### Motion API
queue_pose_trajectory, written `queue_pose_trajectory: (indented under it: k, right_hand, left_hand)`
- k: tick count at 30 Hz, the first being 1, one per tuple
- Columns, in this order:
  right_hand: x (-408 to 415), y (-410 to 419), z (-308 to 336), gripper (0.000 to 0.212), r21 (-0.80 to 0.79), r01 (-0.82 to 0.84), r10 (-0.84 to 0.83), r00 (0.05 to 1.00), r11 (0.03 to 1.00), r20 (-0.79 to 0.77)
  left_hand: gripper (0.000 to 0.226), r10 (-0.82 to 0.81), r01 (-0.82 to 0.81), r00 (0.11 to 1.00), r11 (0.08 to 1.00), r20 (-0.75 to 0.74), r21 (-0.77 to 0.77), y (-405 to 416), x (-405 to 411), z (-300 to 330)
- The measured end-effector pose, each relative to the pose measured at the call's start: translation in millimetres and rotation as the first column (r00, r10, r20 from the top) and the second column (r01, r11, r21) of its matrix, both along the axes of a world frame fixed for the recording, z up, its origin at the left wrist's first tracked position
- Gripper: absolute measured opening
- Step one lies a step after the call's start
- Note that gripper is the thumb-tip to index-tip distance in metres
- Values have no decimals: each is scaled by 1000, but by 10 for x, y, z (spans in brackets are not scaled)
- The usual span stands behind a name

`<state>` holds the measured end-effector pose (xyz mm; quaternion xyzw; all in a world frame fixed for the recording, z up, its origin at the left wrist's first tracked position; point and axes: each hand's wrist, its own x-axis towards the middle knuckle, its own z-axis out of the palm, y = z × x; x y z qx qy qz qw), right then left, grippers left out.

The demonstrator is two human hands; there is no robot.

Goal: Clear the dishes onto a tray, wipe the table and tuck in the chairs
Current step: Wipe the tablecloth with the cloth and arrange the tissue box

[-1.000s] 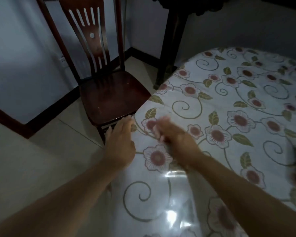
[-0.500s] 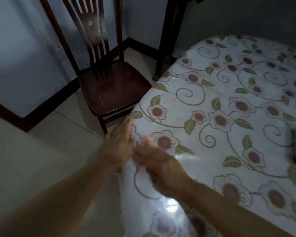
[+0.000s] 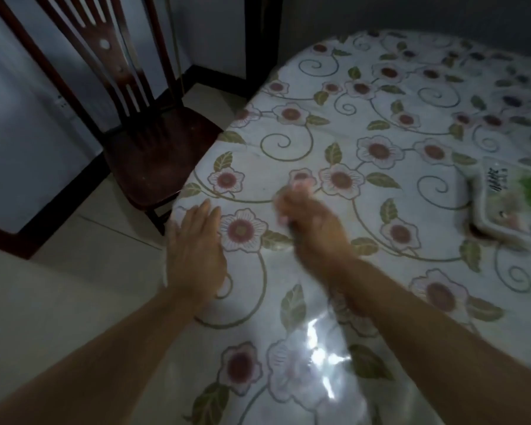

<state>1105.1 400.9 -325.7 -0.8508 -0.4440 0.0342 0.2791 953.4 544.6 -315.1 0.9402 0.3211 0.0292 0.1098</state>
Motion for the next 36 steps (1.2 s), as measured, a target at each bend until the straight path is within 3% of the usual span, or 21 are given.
queue_pose_trajectory:
  k: [3, 5, 7, 9, 12, 15, 17, 20, 22, 25, 27, 31, 33, 36]
  right_hand:
    - [-638, -625, -12, 46, 33, -376, 377, 925, 926, -44]
    - [-602, -995, 68, 45, -2, -521, 520, 853, 854, -40]
    - [-230, -1100, 121, 38, -5, -427, 425, 902, 904, -75]
    - [393, -1222, 168, 30, -56, -247, 247, 969, 967, -8]
    - [990, -1373, 237, 10, -84, -52, 61, 992, 995, 110]
    - [693, -1425, 76, 32, -53, 86, -86, 996, 995, 8]
    - [246, -1615, -13, 37, -6, 50, -50, 999, 999, 20]
    - [-325, -2102, 8, 39, 11, -284, 284, 958, 959, -30]
    - [-222, -2348, 62, 41, -3, -376, 376, 926, 926, -26]
    - [457, -2669, 196, 34, -53, -169, 171, 985, 984, 19]
    - [814, -2783, 222, 42, -102, 17, -19, 1000, 995, -24]
    - [529, -2690, 89, 41, -46, 158, -159, 987, 986, -20]
    - [91, -2756, 33, 37, 13, 145, -144, 988, 989, -57]
    - [-621, -3025, 11, 44, 37, -111, 113, 991, 993, -76]
  left_hand:
    - [60, 50, -50, 999, 998, -7, 30, -124, 78, 59]
    - [55, 52, -52, 998, 999, 17, 11, -331, 197, 121]
    - [49, -1, -1, 997, 1000, 81, 19, -546, 293, 149]
    - [48, -120, 114, 982, 992, 146, 47, -881, 424, 134]
    - [53, -214, 212, 961, 977, 174, 33, -1340, 583, 79]
    - [55, -223, 221, 968, 975, 114, 29, -1475, 584, -15]
    - [57, -214, 212, 976, 976, 49, 38, -1483, 580, -35]
    - [59, -175, 176, 984, 984, -42, 29, -1582, 610, 46]
    - [54, -177, 177, 984, 984, -20, 0, -1737, 609, 118]
    - [50, -313, 316, 947, 949, 69, -22, -2091, 571, 138]
    - [51, -365, 369, 927, 929, 89, -27, -2273, 567, 80]
    - [52, -317, 327, 938, 944, 143, -48, -2367, 549, -15]
    - [53, -316, 321, 944, 946, 92, -44, -2356, 542, -22]
    - [54, -313, 313, 950, 949, 19, -34, -2397, 570, 40]
